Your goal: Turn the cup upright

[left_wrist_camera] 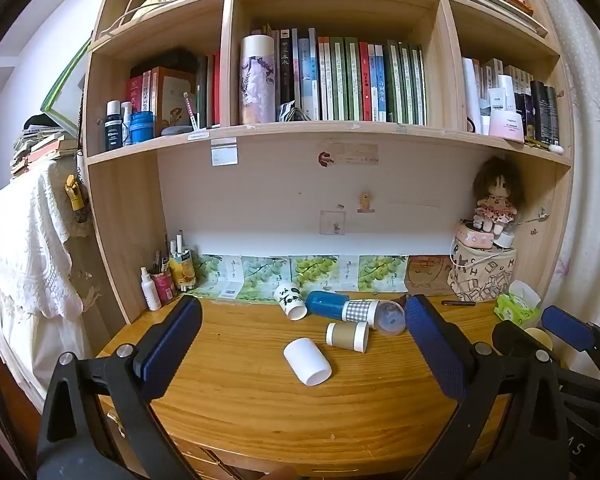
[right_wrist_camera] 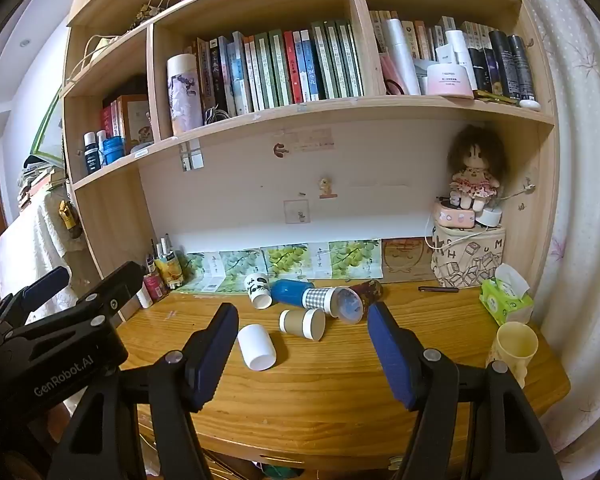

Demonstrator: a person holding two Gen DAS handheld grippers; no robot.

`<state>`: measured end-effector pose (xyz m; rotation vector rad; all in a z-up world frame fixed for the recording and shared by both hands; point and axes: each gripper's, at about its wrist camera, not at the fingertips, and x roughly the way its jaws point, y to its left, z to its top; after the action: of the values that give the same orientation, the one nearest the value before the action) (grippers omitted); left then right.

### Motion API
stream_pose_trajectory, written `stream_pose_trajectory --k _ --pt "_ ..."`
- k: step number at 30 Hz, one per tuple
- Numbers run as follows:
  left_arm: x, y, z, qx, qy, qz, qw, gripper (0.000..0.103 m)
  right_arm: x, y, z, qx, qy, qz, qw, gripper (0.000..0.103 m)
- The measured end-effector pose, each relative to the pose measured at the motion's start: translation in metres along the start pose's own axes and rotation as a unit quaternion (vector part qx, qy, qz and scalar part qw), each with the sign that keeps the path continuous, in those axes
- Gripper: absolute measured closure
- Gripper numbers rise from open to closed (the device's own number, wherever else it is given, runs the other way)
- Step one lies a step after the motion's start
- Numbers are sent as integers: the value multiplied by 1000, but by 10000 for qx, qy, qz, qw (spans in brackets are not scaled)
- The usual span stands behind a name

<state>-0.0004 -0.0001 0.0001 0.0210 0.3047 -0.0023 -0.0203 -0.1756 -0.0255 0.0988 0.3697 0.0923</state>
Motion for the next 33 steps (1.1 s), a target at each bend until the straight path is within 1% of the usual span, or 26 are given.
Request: stream_pose_trajectory --k 7,15,16,17,20,33 --pt "2 1 0 -32 62 -46 10000 1 -1 0 0 -12 19 -18 10000 35" --pt "-2 -2 0 -12 8 -8 10000 1 1 -3 -2 -25 -4 -3 10000 35" --pt "-3 3 3 -29 2 -10 10000 1 2 -4 -2 -26 -5 -1 10000 35" --pt "-4 3 4 -29 -1 -8 10000 1 -3 4 0 -39 -7 -7 10000 35" --pt "-7 4 3 -16 -12 11 10000 1 -4 6 1 -47 -13 -4 10000 35" --pt "-9 7 3 -41 -13 34 10000 1 -7 5 -1 -83 -53 29 9999 35"
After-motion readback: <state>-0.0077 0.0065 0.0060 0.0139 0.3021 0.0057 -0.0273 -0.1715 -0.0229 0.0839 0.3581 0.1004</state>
